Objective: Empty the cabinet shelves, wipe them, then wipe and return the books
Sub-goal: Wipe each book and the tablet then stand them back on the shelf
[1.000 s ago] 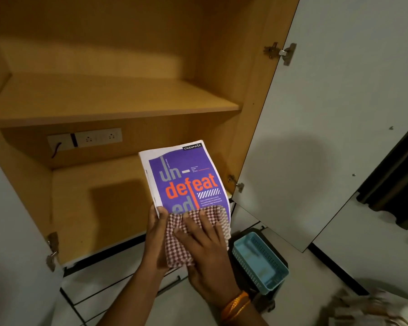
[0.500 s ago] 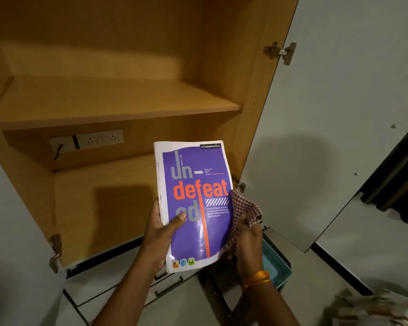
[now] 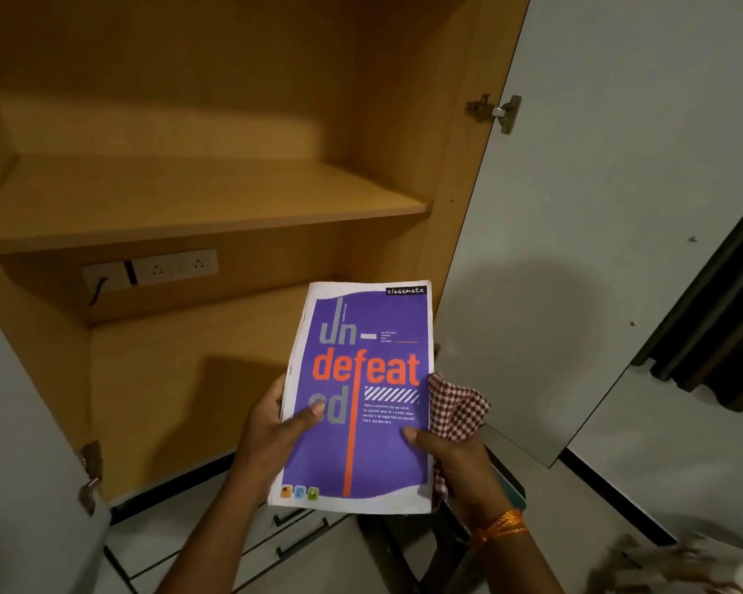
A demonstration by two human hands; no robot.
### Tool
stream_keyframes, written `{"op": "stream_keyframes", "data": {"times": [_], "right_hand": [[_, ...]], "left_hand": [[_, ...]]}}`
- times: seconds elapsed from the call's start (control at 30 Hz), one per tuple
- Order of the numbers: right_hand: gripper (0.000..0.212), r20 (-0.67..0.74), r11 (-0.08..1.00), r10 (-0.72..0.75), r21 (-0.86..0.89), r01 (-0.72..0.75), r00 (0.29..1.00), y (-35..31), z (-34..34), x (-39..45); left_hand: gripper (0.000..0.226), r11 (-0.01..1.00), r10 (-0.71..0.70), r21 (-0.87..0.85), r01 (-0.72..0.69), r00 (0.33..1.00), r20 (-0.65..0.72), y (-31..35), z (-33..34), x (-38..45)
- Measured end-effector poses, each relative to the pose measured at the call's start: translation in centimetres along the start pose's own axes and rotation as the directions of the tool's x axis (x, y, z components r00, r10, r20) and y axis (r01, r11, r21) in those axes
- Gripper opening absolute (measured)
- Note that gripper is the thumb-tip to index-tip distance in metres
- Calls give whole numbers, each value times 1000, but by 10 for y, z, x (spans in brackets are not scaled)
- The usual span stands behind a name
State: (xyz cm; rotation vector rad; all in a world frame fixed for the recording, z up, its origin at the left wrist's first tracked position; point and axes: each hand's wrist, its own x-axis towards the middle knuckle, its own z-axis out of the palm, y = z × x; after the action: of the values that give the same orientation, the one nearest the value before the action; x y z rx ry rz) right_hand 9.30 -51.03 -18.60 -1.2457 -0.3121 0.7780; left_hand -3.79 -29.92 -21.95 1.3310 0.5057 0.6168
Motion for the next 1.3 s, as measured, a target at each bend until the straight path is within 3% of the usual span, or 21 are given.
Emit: {"op": "stream_keyframes", "data": {"times": [0.1,0.17,0.27,0.33,0.4,0.47,0.57,0.67,0.73,0.77,0.83,0.9,0.97,1.07,1.13,1.2,1.23,1.3], "right_hand": [[40,-88,979,-141,-158,126,986,-5,8,2],[32,-133,927,-254,-317,202,958,-5,17,3],[22,-79,672,-471,-677,300,879,2,38,3],[20,12,437,-515,-857,275,857,6,49,-3],[20,24,311,-488,-929,200,872,9,59,-7],[21,56,195,-582,-959,206,811,12,69,-14],[41,211,101,-665,-925,367,716,24,72,-15],[47,275,18,-600,-934,356,751,36,78,-21],[49,294,-16,-574,-937,348,764,46,78,-22],[48,315,-9,-556,-927,374,769,47,78,-23],[36,276,168,-514,-896,410,812,41,75,-24],[22,102,466,-478,-813,350,872,27,69,-21],[8,-127,643,-461,-730,232,878,12,61,-14],[29,-345,686,-541,-709,165,767,-9,55,1],[44,-410,697,-597,-691,193,689,-22,59,9],[49,-397,678,-649,-689,257,649,-27,65,16],[46,-358,654,-670,-700,288,651,-24,69,19],[43,-217,580,-676,-746,327,704,-12,79,22]], "left_hand": [[56,994,-6,107,8,1000,-25,-7,8,6],[51,955,27,298,-11,998,-50,-10,14,11],[45,885,23,465,-12,1000,-18,1,29,8],[45,964,-81,261,51,991,107,24,44,-3],[50,987,-161,42,155,969,190,39,57,-6],[51,980,-179,-61,191,970,161,44,64,-2],[33,969,-175,-172,179,984,38,45,70,4],[19,956,-219,-220,194,971,-94,38,66,8],[31,949,-241,-239,205,961,-133,33,58,7],[38,949,-243,-236,208,961,-130,32,55,6],[31,943,-222,-276,186,969,-105,29,50,2],[20,940,-224,-281,194,971,-80,28,48,-3],[21,940,-232,-269,209,971,-59,27,45,-6],[16,933,-266,-269,240,962,-63,24,41,-6],[10,921,-306,-276,273,949,-82,22,40,-8],[17,918,-301,-293,269,951,-71,19,39,-8],[30,917,-290,-299,262,956,-51,17,39,-8],[54,895,-298,-347,279,955,-1,17,44,-10]]}}
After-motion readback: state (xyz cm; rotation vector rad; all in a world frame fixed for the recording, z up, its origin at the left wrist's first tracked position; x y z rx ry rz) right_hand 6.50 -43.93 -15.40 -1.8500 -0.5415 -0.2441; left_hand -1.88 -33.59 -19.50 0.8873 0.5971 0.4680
